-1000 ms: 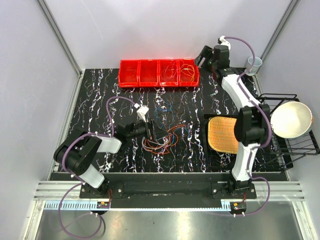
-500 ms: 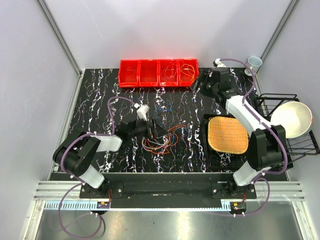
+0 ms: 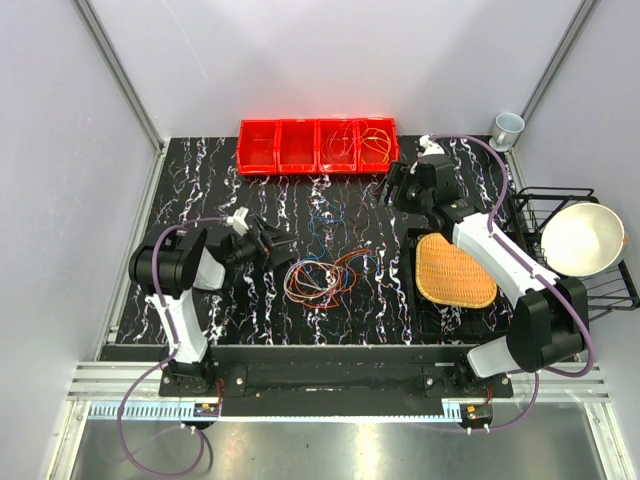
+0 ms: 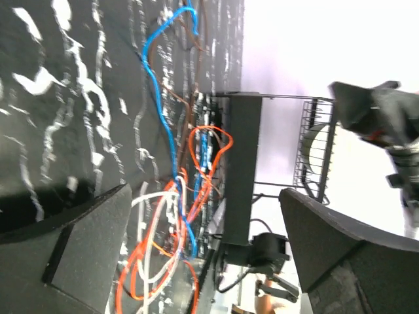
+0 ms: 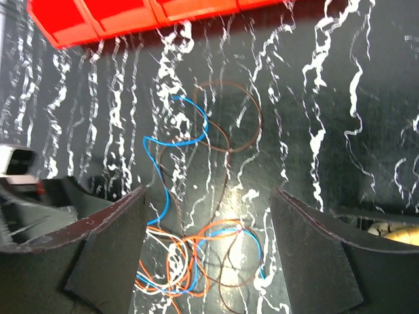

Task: Untangle the cables

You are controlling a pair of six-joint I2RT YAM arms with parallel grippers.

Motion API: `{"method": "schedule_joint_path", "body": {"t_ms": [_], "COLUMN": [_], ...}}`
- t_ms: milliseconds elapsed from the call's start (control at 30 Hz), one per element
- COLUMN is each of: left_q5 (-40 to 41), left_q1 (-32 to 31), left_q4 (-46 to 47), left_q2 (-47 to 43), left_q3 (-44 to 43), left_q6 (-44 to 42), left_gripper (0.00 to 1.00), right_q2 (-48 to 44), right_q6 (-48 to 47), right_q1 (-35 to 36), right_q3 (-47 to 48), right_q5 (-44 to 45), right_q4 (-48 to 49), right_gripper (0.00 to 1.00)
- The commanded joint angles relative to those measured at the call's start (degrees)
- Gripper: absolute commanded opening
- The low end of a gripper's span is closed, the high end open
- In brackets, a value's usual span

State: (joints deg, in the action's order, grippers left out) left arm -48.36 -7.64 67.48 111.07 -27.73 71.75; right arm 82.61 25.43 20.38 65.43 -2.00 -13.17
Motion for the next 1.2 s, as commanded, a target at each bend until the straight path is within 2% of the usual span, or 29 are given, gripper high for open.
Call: {"method": "schedule_joint_path", "body": {"t_ms": [0,33,67,100,133,167,200,233,267,300,333,367,400,433,467,533,600,700,833,1033,1167], "left_q5": [-1.3,1.2,3.1,5.5,14.6,23.7,35.9,57.5,63.5,66.3,69.4,72.1,71.3,63.6,60.0,55.3,56.7,58.6,60.5,63.9,65.4], "left_q1": [-0.5,-0.9,-1.2,-1.8,-4.0,-6.6,-10.3,-18.5,-21.1,-21.8,-21.2,-21.0,-20.7,-18.9,-18.5,-19.1,-19.9,-20.9,-23.4,-27.6,-29.4], "left_q4": [4.7,-1.4,-8.4,-25.7,-35.7,-46.3,-63.8,-67.3,-68.9,-69.3,-70.3,-71.3,-69.5,-69.8,-69.8,-67.8,-70.7,-73.3,-75.8,-77.1,-78.0], "left_q2": [-9.6,-15.2,-18.1,-21.4,-28.5,-32.4,-35.6,-39.8,-41.0,-41.8,-41.7,-40.9,-39.8,-37.1,-35.5,-32.2,-31.3,-32.0,-33.9,-35.7,-34.2], "left_q3": [0.5,0.3,-1.4,-3.0,-5.0,-10.6,-13.6,-15.8,-17.1,-17.1,-16.9,-15.6,-15.2,-15.6,-16.3,-15.6,-16.2,-15.5,-13.0,-10.5,-11.8], "left_q6": [-4.1,-7.4,-14.6,-19.0,-23.7,-33.7,-38.0,-41.4,-45.9,-45.8,-43.6,-37.0,-37.7,-39.1,-39.6,-39.0,-37.4,-36.7,-34.2,-31.8,-31.8], "left_gripper": [0.99,0.99,0.99,0.99,0.99,0.99,0.99,0.99,0.99,0.99,0.99,0.99,0.99,0.99,0.99,0.92,0.88,0.87,0.75,0.71,0.65], "right_q2": [-1.7,-1.7,-1.7,-1.7,-1.7,-1.9,-1.9,-1.8,-1.7,-1.3,-0.1,0.8,1.6,3.0,3.4,3.7,3.3,2.9,3.3,4.7,4.7], "right_q6": [-1.2,-1.2,-1.3,-1.4,-1.6,-1.7,-2.0,-2.1,-2.4,-2.2,-1.9,-1.6,-0.3,0.4,0.7,0.6,0.1,-0.6,-0.4,0.8,0.8], "right_q1": [0.0,0.0,0.0,0.0,0.0,0.0,0.1,0.1,0.0,0.0,0.0,0.0,-0.1,0.0,0.0,0.0,0.0,0.0,0.0,0.0,0.0], "right_q3": [0.0,0.0,0.3,0.5,0.6,0.6,0.5,0.4,-0.1,-0.3,-0.3,0.1,0.4,0.6,0.9,0.6,-0.2,-0.7,-0.8,-0.9,-1.3], "right_q5": [1.7,2.4,3.4,3.6,3.8,4.6,5.1,5.5,6.0,6.2,6.5,6.9,7.4,7.5,8.2,7.8,7.4,6.2,4.5,2.8,2.2], "right_q4": [0.0,0.0,-0.2,-0.5,-0.6,-0.6,-0.6,-0.4,0.4,1.0,1.0,0.6,0.1,-0.4,-1.3,-1.4,-1.6,-1.9,-2.2,-2.2,-2.1], "right_gripper": [0.80,0.80,0.80,0.80,0.80,0.80,0.80,0.80,0.82,0.87,0.90,0.91,0.96,1.00,1.00,1.00,1.00,1.00,1.00,1.00,1.00]}}
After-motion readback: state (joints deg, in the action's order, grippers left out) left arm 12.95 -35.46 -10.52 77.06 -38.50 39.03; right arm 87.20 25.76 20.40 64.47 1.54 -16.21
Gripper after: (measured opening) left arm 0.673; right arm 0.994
